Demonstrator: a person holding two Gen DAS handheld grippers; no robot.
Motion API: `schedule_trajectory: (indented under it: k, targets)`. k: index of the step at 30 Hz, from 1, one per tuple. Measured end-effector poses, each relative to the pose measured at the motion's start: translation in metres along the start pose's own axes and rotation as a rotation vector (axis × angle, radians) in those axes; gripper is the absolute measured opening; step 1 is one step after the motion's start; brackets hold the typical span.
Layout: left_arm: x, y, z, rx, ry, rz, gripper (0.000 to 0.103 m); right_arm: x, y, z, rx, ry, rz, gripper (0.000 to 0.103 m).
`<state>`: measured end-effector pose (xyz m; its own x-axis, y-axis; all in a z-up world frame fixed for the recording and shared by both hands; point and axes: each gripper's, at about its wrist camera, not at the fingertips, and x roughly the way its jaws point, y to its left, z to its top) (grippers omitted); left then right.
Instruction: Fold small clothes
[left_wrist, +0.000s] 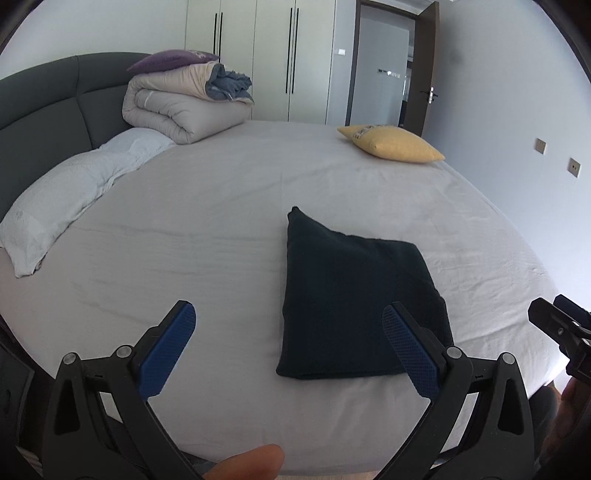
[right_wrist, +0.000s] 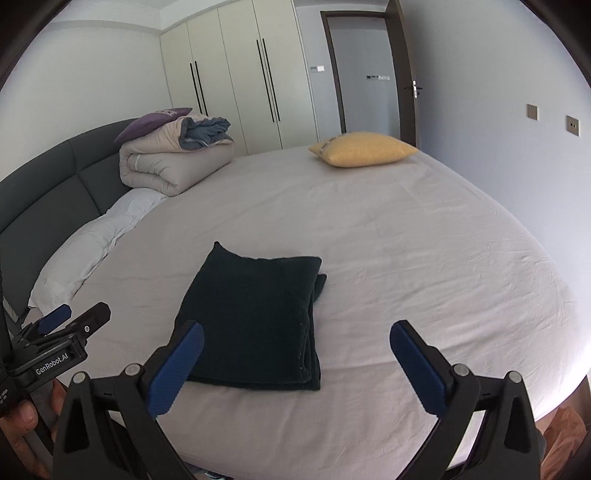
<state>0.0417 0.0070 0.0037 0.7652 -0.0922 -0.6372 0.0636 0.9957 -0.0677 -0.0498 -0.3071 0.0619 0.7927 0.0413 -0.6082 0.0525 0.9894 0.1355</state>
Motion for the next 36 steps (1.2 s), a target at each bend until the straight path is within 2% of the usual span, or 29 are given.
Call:
schedule_trajectory:
  k: [4, 14, 36]
  targets:
    - [0.024, 0.002, -0.006, -0.003, 0.036, -0.005, 0.103, 0.008, 0.009, -0.007, -0.034, 0.033, -0.032, 0.103]
    - [0.043, 0.005, -0.020, 0.006, 0.083, 0.010, 0.103, 0.035, 0.016, -0.032, -0.009, 0.146, -0.041, 0.103]
    - [0.065, 0.001, -0.027, 0.005, 0.121, 0.018, 0.103, 0.043, 0.010, -0.044, -0.010, 0.209, -0.047, 0.103]
